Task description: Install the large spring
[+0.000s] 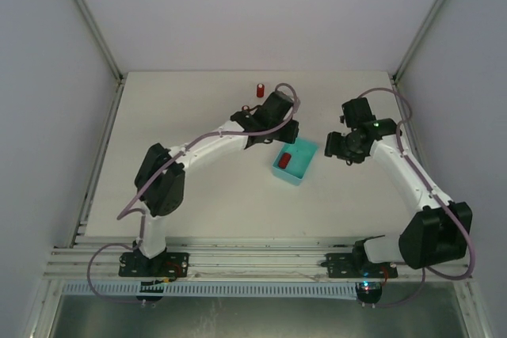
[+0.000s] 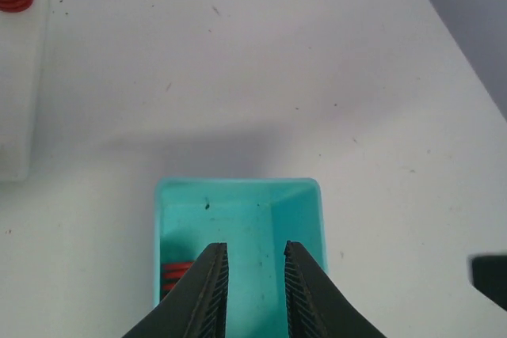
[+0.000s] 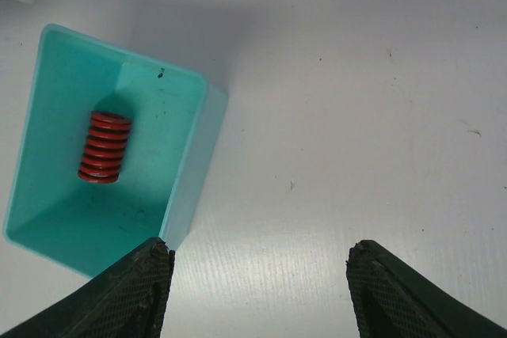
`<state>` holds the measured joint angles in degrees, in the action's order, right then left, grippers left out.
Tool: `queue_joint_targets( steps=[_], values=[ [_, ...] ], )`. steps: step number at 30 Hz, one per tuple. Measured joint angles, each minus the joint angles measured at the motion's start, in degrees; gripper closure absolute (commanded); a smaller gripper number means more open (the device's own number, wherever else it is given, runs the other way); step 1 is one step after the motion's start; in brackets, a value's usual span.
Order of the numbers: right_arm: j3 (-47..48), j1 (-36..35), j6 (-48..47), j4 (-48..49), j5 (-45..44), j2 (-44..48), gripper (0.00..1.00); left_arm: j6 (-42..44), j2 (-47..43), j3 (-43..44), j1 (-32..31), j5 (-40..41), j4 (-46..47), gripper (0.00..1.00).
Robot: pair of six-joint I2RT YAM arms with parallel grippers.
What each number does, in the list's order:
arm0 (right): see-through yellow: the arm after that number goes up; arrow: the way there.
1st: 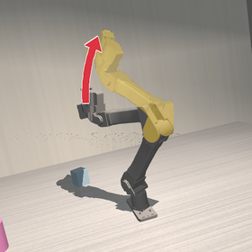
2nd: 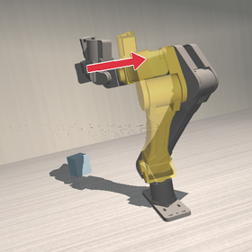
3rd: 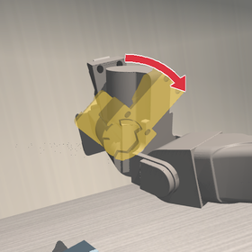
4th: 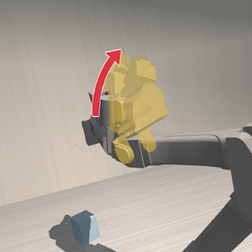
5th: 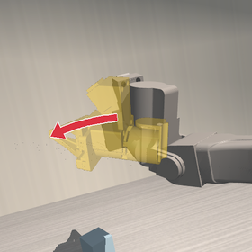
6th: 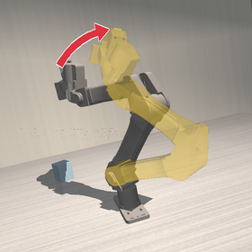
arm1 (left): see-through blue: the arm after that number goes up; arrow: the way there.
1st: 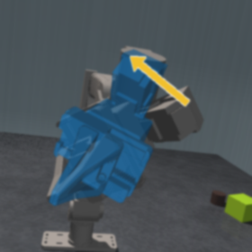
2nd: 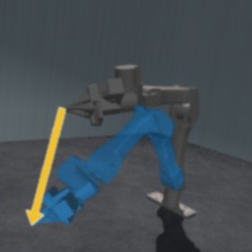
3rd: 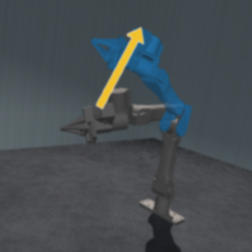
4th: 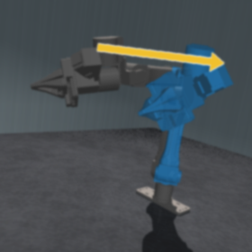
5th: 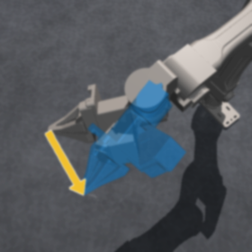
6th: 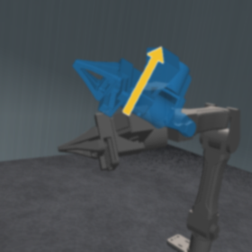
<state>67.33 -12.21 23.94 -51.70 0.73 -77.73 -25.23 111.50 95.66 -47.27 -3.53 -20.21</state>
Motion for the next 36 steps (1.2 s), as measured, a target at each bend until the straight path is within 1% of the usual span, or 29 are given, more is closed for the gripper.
queue_joint_targets(
  steps=[6,10,13,18,24,36],
  values=[
    [-1.2,0.0,-0.2,0.0,0.0,2.2,0.36,1.5,9.3,6.9,-0.2,2.6,-5.1,0.67],
    [-1.5,0.0,-0.2,0.0,-0.2,3.6,0.36,1.4,15.7,11.8,-1.0,5.2,-10.9,0.65],
    [-2.1,0.0,-0.2,-0.2,-1.0,4.4,0.35,1.4,18.1,14.4,-2.1,6.8,-14.0,0.64],
    [-3.8,0.0,-0.5,-0.5,-3.1,6.1,0.35,0.9,18.7,15.5,-3.8,9.7,-17.9,0.61],
    [-5.3,0.0,-0.4,-1.0,-4.1,7.2,0.35,0.9,18.7,15.7,-4.7,12.3,-20.0,0.58],
    [-5.5,0.0,0.1,-1.7,-6.6,10.0,0.35,0.7,22.3,15.4,-4.9,12.8,-18.7,0.54]
  ],
)
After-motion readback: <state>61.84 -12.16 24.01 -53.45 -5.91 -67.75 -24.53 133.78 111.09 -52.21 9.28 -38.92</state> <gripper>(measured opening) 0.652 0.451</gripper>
